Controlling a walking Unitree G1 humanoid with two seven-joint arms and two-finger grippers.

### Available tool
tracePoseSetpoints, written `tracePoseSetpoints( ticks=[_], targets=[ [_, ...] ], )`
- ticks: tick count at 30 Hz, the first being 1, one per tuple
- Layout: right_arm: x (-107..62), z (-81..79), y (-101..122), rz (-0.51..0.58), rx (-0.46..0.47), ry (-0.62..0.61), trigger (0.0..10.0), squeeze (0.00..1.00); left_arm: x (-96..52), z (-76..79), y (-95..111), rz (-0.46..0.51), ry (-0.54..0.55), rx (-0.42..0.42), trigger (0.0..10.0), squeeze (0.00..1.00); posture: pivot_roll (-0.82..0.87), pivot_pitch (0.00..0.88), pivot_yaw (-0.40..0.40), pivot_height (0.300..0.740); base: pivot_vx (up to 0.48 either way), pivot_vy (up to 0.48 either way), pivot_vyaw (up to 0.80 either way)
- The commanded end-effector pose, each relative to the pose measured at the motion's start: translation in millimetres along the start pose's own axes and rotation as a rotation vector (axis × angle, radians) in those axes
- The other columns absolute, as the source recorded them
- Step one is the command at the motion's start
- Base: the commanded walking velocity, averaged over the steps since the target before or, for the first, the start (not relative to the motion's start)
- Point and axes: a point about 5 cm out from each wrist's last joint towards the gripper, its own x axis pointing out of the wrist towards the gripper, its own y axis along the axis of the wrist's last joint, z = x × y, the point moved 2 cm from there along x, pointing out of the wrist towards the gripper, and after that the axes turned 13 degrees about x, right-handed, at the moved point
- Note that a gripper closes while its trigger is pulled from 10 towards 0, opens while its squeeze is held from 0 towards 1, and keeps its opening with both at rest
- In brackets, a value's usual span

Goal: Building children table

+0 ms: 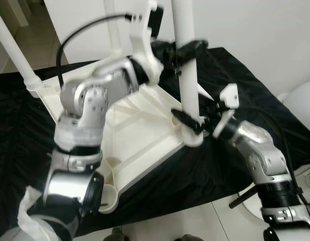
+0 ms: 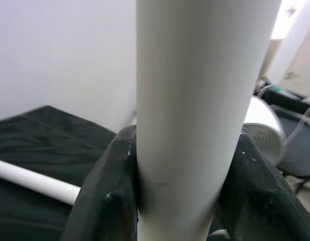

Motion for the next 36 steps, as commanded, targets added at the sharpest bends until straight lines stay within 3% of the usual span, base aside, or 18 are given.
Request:
tracePoseSetpoints(
  ticks=[1,4,6,11,16,24,27,36],
  targets=[
    [7.6,9.6,6,0.03,-0.012,-0.093,10.0,0.0,6.3,-12.0,11,-0.018,0.081,0.044,10.0,0.0,-0.09,0.0,0.052,0.74,0.0,0.0,0.0],
    [13.0,10.7,8,0.042,-0.011,-0.119,10.0,0.0,9.4,-15.3,15,-0.019,0.104,0.057,10.0,0.0,-0.09,0.0,0.052,0.74,0.0,0.0,0.0],
    [30.5,13.3,12,0.069,-0.019,-0.216,10.0,0.0,19.2,-23.7,26,-0.011,0.191,0.105,10.0,0.0,-0.1,0.0,0.047,0.74,0.0,0.0,0.0],
    [38.9,14.8,13,0.083,-0.022,-0.267,10.0,0.0,23.9,-27.7,30,0.0,0.234,0.122,10.0,0.0,-0.11,0.0,0.042,0.74,0.0,0.0,0.0],
    [65.6,15.9,4,0.109,-0.059,-0.532,10.0,0.0,43.1,-26.2,32,-0.023,0.384,0.209,10.0,0.0,-0.11,0.0,0.031,0.74,0.0,0.0,0.0],
    [72.8,16.0,2,0.121,-0.099,-0.621,10.0,0.0,50.3,-22.5,33,-0.03,0.421,0.23,10.0,0.0,-0.11,0.0,0.021,0.74,0.0,0.0,0.0],
    [80.8,17.1,3,0.133,-0.171,-0.677,10.0,0.0,56.2,-21.4,34,-0.031,0.451,0.22,10.0,0.0,-0.09,0.0,0.009,0.74,0.0,0.0,0.0],
    [90.3,14.7,9,0.162,-0.209,-0.699,10.0,0.0,60.6,-21.1,33,-0.032,0.465,0.22,10.0,0.0,-0.09,0.0,0.001,0.74,0.0,0.0,0.0]
  ],
)
